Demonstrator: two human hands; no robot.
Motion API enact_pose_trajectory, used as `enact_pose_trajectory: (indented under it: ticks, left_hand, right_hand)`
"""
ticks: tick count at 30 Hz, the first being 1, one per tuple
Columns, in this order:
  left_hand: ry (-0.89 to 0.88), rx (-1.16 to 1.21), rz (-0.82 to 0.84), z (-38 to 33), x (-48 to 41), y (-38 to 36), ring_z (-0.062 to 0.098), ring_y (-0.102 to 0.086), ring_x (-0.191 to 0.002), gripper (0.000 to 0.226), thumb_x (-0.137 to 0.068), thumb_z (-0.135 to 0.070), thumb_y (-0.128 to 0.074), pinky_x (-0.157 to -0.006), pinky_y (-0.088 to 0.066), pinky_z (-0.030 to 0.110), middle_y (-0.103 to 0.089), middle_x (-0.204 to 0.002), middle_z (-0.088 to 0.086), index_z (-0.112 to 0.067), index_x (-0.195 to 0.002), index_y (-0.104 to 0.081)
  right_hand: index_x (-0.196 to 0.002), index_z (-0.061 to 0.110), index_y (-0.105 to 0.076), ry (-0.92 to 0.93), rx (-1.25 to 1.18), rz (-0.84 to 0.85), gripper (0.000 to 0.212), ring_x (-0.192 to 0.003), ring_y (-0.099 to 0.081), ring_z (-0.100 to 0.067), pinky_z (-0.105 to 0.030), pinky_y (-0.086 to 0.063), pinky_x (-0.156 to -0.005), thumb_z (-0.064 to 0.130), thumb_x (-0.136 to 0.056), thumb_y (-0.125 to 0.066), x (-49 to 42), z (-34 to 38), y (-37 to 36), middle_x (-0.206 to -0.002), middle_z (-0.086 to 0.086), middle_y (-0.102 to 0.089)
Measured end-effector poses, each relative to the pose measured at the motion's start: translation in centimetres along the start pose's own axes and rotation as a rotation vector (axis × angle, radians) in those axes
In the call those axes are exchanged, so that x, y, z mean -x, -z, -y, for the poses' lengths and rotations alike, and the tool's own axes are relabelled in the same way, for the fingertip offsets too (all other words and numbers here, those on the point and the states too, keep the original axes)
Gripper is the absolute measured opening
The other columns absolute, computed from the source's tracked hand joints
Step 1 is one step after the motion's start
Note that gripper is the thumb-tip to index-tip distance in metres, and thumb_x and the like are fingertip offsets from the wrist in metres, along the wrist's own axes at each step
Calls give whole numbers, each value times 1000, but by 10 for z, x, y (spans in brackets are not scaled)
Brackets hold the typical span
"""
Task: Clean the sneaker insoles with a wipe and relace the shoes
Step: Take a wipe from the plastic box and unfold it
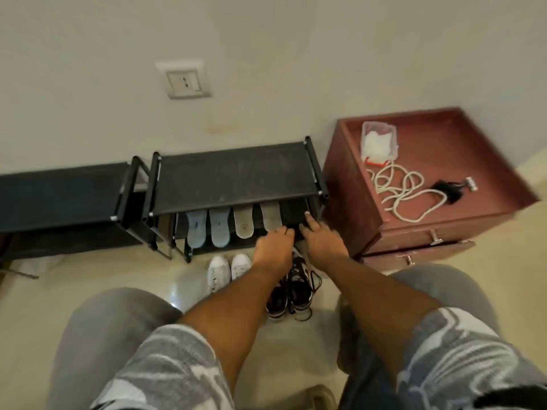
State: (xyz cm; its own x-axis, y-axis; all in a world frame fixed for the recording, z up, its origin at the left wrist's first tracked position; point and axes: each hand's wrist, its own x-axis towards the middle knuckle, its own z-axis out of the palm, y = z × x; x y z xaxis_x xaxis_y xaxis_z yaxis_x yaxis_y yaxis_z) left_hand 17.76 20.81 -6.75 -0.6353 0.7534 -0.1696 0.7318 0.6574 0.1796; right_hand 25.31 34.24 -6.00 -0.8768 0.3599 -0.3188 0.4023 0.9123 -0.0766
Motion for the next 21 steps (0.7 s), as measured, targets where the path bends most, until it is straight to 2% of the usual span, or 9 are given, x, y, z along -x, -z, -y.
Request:
enact_pose_trajectory:
  ticks: [2,4,6,8,12,15,21]
  left_hand:
    - [-31,-4,-94,-16,-2,34,27,-56,-129,52,-95,-27,-72,-92,-58,45,-57,-140,3,-20,-143,-52]
    - [-63,-20,-164,-33,-6,62,27,-47,-142,56,-95,-28,-72,-99,-56,45,-52,-147,3,-19,-146,-50]
    - [-85,-35,-199,-51,-10,86,28,-31,-156,64,-97,-28,-70,-110,-51,48,-44,-158,3,-17,-154,-44]
    - [-107,-51,-224,-68,-13,104,28,-22,-161,65,-99,-30,-68,-113,-48,50,-40,-162,4,-16,-157,-41]
    - [-131,-71,-239,-94,-26,125,28,-19,-162,71,-99,-32,-70,-114,-48,50,-39,-165,5,-16,-161,-37]
    - [-145,-83,-226,-106,-41,133,29,-20,-162,72,-97,-32,-73,-114,-49,51,-40,-164,6,-18,-159,-38]
    - [-190,-98,-173,-122,-87,130,31,-22,-161,68,-99,-27,-70,-116,-46,54,-40,-164,7,-18,-158,-39]
  right_hand:
    - [-166,28,-14,-4,-43,-85,88,-156,-22,-29,-50,-38,-115,37,-96,-66,11,-7,28,-175,1,7]
    - [-167,28,-8,-8,-49,-152,95,-157,-20,-28,-50,-37,-117,36,-94,-69,23,-14,57,-175,1,9]
    - [-167,26,-8,-3,-35,-223,92,-157,-20,-28,-49,-37,-118,33,-96,-66,31,-25,81,-175,0,8]
    - [-167,24,-9,-17,-30,-259,88,-157,-20,-29,-48,-36,-120,33,-98,-63,40,-35,100,-175,-2,6]
    - [-167,24,-12,-50,-31,-286,84,-158,-18,-31,-50,-30,-123,39,-101,-61,46,-58,122,-175,-4,8]
    - [-165,24,-19,-68,-53,-299,82,-157,-22,-34,-53,-35,-120,40,-99,-64,38,-74,128,-175,-5,4]
    - [-161,23,-27,-151,-147,-302,82,-147,-41,-34,-54,-44,-112,41,-93,-70,4,-112,132,-175,-3,-7]
